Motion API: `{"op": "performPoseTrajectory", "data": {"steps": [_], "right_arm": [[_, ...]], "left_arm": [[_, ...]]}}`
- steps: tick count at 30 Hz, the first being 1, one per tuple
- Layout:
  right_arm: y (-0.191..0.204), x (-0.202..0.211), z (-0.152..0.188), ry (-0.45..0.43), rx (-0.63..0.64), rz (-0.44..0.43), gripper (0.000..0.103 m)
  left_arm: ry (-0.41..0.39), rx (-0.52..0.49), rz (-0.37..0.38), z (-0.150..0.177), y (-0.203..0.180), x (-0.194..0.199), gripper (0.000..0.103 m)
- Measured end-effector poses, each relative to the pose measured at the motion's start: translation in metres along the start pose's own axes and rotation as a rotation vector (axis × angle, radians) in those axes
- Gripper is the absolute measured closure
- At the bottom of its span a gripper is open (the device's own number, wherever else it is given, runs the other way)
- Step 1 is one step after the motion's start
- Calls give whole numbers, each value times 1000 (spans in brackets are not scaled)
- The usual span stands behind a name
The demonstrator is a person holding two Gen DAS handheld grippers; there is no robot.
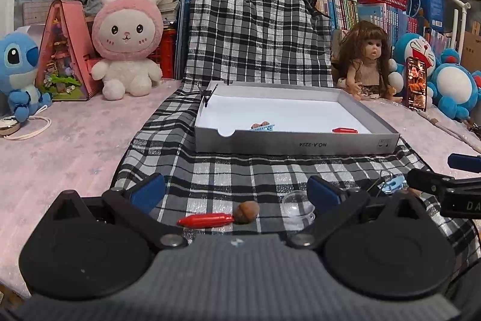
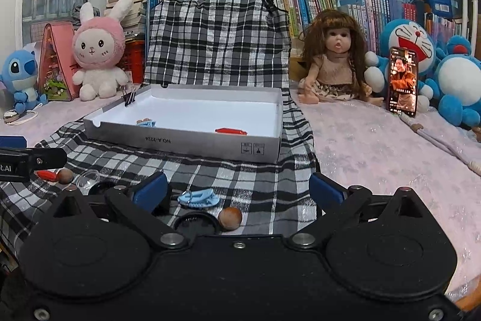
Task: Organize rigid objects
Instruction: 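Withdraw both open tools from the box back toward the table items, then lower the right tool onto the black round lid and close it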
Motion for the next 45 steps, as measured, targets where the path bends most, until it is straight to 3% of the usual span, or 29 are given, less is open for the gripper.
{"op": "performPoseTrajectory", "data": {"steps": [32,45], "right_arm": [[12,5,23,10,13,16,2],[29,-3,32,78,76,-17,8]], "left_arm": [[41,72,-28,16,9,-5,0],[36,86,-52,19,12,-10,0]]}}
Point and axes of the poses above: each gripper's, at about its wrist camera, not at the fingertips, and x roughly against the way its jaws point, y to its left, z to its underside, the point moved 1 cm from there along -x, roughly the way its jaws point, and after that the axes turned 4 degrees about y, right-handed, at the moved point
